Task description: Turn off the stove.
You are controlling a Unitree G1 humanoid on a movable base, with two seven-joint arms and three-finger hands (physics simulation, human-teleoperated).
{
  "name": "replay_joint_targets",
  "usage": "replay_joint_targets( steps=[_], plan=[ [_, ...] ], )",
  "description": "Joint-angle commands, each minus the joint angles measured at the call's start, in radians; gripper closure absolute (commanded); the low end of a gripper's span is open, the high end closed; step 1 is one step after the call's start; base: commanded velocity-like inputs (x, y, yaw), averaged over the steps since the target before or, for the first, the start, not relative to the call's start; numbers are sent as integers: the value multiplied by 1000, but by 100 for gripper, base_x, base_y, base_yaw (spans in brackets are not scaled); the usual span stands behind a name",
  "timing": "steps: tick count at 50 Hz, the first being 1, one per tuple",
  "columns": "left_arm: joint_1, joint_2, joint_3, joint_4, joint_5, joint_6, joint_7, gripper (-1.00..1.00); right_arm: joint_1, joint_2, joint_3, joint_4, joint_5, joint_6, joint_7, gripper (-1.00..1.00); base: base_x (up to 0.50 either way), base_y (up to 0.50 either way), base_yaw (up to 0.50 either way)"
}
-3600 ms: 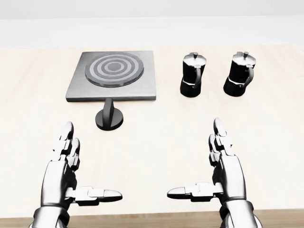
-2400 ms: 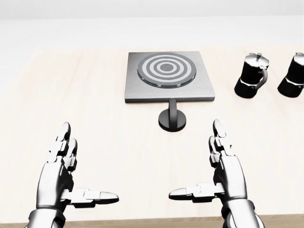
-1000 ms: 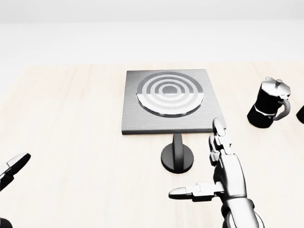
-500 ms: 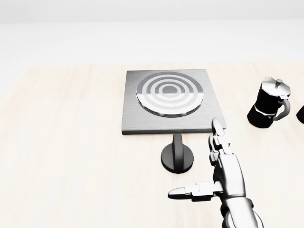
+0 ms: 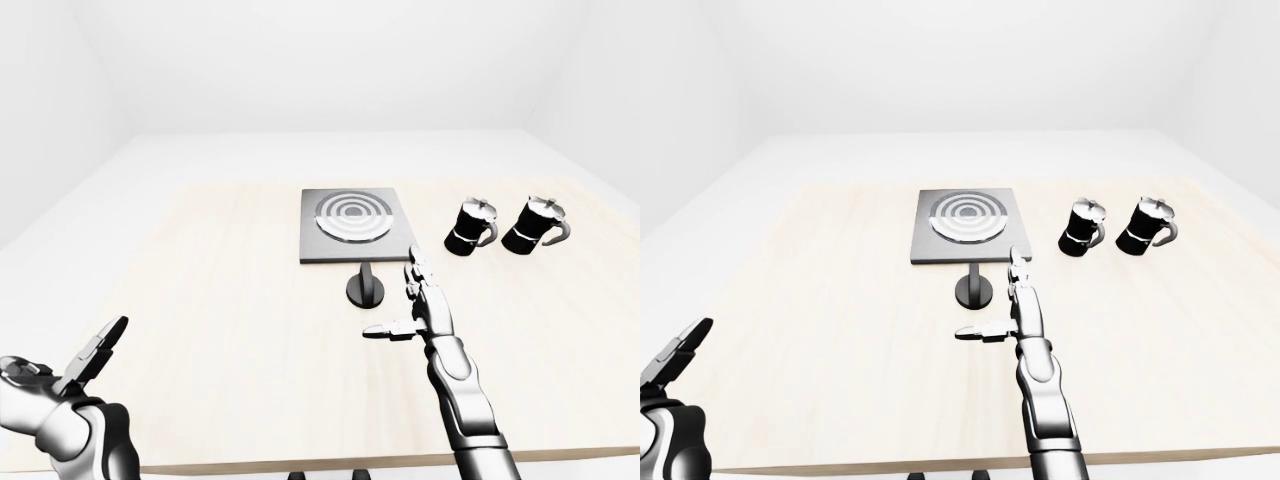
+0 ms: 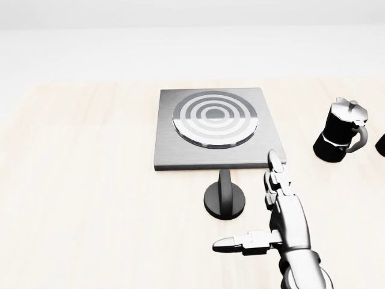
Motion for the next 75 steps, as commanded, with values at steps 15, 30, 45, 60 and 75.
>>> replay_joint_targets(
  steps=[15, 30, 45, 60, 75],
  plan=[
    [-7, 5, 1, 15, -17, -1, 0, -100, -7, 0, 7, 21, 2, 0, 16, -100, 0, 0, 0],
    [-3, 3, 1, 11, -13, -17, 0, -100, -9, 1, 8, 16, -1, 13, 20, -100, 0, 0, 0],
    [-3, 1, -3, 30, 2, -17, 0, -100, -1, -20, -43, 21, 11, -36, 2, -100, 0, 0, 0],
    [-4, 3, -12, 50, 4, -17, 0, -100, -19, -15, -36, 109, 27, -85, -4, -100, 0, 0, 0],
    [-5, 5, -11, 51, 0, -17, 0, -100, -22, -8, -22, 156, 37, -115, 2, -100, 0, 0, 0]
  ],
)
